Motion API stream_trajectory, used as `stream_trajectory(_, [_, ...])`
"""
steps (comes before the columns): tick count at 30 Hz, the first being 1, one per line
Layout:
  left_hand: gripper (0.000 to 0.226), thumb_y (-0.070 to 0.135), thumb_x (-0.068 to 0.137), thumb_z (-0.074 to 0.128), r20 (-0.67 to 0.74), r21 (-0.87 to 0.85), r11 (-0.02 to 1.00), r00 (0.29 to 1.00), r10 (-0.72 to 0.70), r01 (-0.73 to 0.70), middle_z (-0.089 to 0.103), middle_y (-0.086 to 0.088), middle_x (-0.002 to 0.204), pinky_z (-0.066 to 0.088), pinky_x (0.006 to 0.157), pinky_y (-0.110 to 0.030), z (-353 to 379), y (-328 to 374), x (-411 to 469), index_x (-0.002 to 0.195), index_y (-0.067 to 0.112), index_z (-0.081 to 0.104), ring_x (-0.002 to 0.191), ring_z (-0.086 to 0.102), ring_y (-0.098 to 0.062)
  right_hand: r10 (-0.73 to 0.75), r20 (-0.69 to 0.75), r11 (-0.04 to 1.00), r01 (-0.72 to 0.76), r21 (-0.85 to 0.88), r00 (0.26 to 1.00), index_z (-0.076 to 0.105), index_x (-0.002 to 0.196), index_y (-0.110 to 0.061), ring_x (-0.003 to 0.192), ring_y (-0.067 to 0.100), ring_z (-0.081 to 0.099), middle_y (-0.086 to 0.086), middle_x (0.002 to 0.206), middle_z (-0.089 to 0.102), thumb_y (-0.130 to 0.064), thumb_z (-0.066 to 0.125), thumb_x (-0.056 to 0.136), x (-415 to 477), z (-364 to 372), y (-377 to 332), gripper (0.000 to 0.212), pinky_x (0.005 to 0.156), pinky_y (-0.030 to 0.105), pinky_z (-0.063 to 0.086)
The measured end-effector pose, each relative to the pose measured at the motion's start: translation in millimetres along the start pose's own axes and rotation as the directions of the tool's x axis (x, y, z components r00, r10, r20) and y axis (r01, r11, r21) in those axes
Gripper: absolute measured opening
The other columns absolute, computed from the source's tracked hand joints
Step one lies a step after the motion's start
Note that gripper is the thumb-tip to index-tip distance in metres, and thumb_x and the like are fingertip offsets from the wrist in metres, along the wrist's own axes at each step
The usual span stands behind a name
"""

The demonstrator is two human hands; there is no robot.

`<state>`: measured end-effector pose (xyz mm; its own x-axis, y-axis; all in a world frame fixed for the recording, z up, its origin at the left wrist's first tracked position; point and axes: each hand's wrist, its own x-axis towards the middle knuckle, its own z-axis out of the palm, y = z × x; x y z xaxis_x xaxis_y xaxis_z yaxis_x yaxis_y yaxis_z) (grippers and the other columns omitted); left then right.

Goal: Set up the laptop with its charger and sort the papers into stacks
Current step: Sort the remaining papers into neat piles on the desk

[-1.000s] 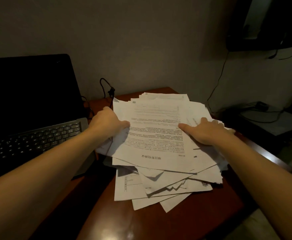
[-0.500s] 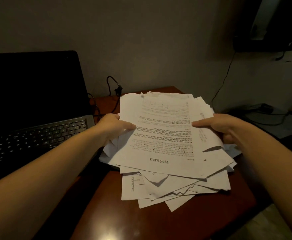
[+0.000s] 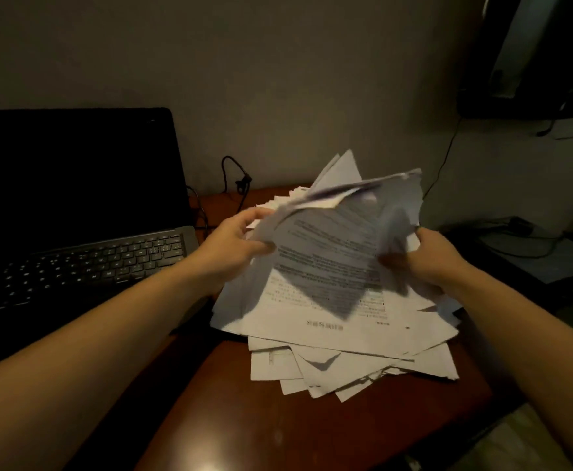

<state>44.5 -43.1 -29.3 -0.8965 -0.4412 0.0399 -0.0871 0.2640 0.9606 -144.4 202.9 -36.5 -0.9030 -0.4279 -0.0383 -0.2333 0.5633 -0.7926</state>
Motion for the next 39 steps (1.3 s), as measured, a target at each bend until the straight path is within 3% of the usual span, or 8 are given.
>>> stream_trajectory(3, [0.044,-0.009,0.083,0.071,0.051,-0.040,0.988,0.987,-0.150,0.152,0.073,-0.001,0.109,0.060,0.086,-0.037,0,3,2,0.117,0.017,0.065,0.095,0.072,-0.018,0.035,0.084,0.994,-0.044,0.102,0.996,0.053,0.126,-0.014,0.078,0.016,0.064,-0.001,0.101,0.067,-0.017,0.074,0.089,-9,5,-1,0.043,0.041,0.016,0.048])
stream_trajectory(6, [0.021,-0.002,0.090,0.069,0.073,-0.040,0.976,0.975,-0.211,0.214,0.071,0.007,0.093,0.056,0.058,-0.016,4,3,-3,0.102,0.016,0.067,0.073,0.069,-0.002,0.029,0.147,0.991,-0.047,0.123,0.989,0.053,0.122,-0.020,0.075,0.014,0.066,-0.005,0.096,0.065,-0.014,0.071,0.090,-13,2,-3,0.037,0.039,0.017,0.048])
stream_trajectory(9, [0.012,0.005,0.091,0.069,-0.005,-0.054,0.975,0.976,-0.216,0.216,0.076,-0.002,0.094,0.058,0.059,-0.026,-1,-2,-9,0.100,0.013,0.069,0.077,0.072,-0.014,0.008,0.144,0.995,-0.022,0.098,0.990,0.051,0.125,-0.022,0.088,0.019,0.069,0.002,0.113,0.068,-0.019,0.076,0.086,-13,2,-7,0.047,0.057,0.030,0.059])
stream_trajectory(13, [0.017,0.005,0.089,0.071,-0.079,-0.122,0.974,0.976,-0.201,0.191,0.078,-0.009,0.090,0.062,0.075,-0.041,-26,-6,-21,0.106,0.005,0.071,0.083,0.076,-0.027,-0.152,0.043,0.988,0.150,0.035,0.987,0.022,0.150,-0.031,0.123,0.022,0.054,-0.001,0.138,0.049,-0.027,0.087,0.073,-13,6,-21,0.100,0.092,0.045,0.050])
stream_trajectory(19, [0.025,0.006,0.089,0.070,-0.141,-0.167,0.975,0.975,-0.169,0.144,0.076,-0.016,0.102,0.059,0.079,-0.043,-76,-15,-45,0.114,0.003,0.069,0.095,0.073,-0.036,-0.312,0.073,0.914,0.278,0.297,0.947,0.025,0.149,-0.036,0.095,0.016,0.068,-0.003,0.126,0.057,-0.022,0.088,0.072,-12,26,-56,0.100,0.054,0.021,0.056])
stream_trajectory(27, [0.037,0.011,0.090,0.060,-0.156,-0.213,0.972,0.979,-0.131,0.096,0.073,-0.017,0.115,0.060,0.080,-0.046,-154,-2,-100,0.127,0.007,0.062,0.102,0.071,-0.036,-0.357,0.146,0.899,0.297,0.321,0.923,0.040,0.139,-0.042,0.100,0.027,0.070,-0.002,0.122,0.064,-0.032,0.088,0.071,-22,59,-136,0.084,0.074,0.052,0.062])
stream_trajectory(34, [0.029,0.009,0.089,0.058,-0.250,-0.263,0.956,0.947,-0.200,0.132,0.077,-0.012,0.104,0.063,0.064,-0.042,-242,8,-169,0.117,0.017,0.065,0.091,0.075,-0.032,-0.364,0.282,0.874,0.221,0.432,0.888,0.045,0.137,-0.039,0.098,0.029,0.072,0.002,0.120,0.066,-0.031,0.087,0.069,-51,134,-195,0.080,0.074,0.055,0.061])
stream_trajectory(39, [0.035,0.010,0.088,0.073,-0.463,0.014,0.975,0.866,-0.189,0.220,0.074,0.007,0.102,0.058,0.078,-0.031,-268,-56,-202,0.119,0.024,0.064,0.099,0.072,-0.015,-0.397,0.233,0.914,0.406,0.012,0.888,0.015,0.155,-0.033,0.121,0.027,0.054,0.003,0.142,0.047,-0.050,0.078,0.078,-90,231,-179,0.100,0.093,0.046,0.051])
